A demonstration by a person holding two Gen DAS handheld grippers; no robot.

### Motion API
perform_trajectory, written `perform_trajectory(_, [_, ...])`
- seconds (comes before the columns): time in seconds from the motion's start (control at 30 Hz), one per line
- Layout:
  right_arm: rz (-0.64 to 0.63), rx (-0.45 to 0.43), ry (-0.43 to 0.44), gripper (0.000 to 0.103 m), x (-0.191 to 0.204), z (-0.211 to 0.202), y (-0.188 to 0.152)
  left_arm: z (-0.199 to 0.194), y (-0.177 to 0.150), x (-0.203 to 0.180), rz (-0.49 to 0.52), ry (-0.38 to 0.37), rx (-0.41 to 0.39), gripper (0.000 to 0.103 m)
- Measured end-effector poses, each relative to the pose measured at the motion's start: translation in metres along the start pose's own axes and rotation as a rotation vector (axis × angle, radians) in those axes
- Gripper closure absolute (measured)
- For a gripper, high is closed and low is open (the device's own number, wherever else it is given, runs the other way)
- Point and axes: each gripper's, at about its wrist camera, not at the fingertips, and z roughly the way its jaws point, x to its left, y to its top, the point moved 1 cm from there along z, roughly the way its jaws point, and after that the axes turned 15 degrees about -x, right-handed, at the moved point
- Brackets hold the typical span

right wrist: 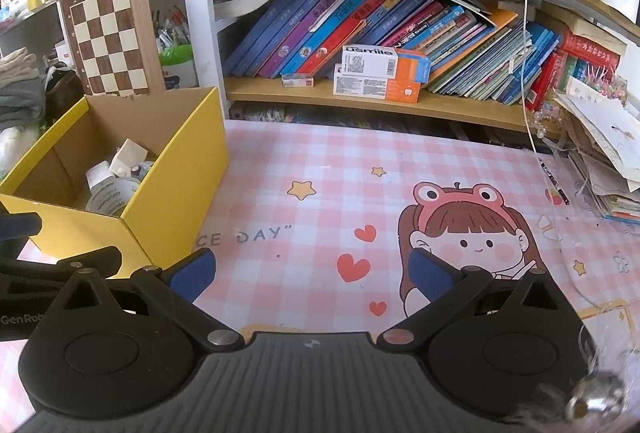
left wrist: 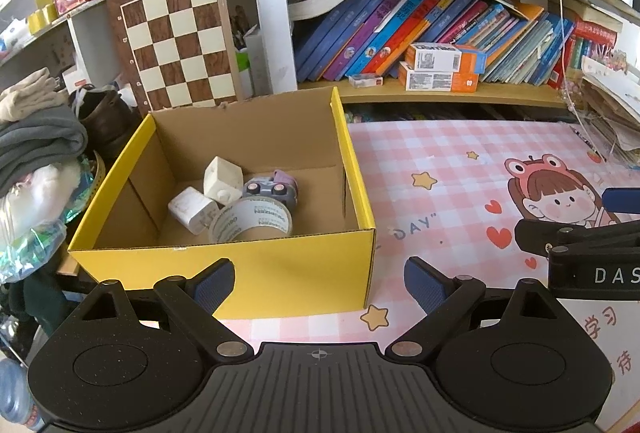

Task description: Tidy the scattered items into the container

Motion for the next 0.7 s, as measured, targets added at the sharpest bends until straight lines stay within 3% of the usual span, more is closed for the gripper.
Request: perform_trajectory(0.7, [-0.01,0.009,-0.012,0.0,0.002,0.0004,-0.0004,0.0023,-0.0051,0.0038,-0.027,0.007,0.018,0.009])
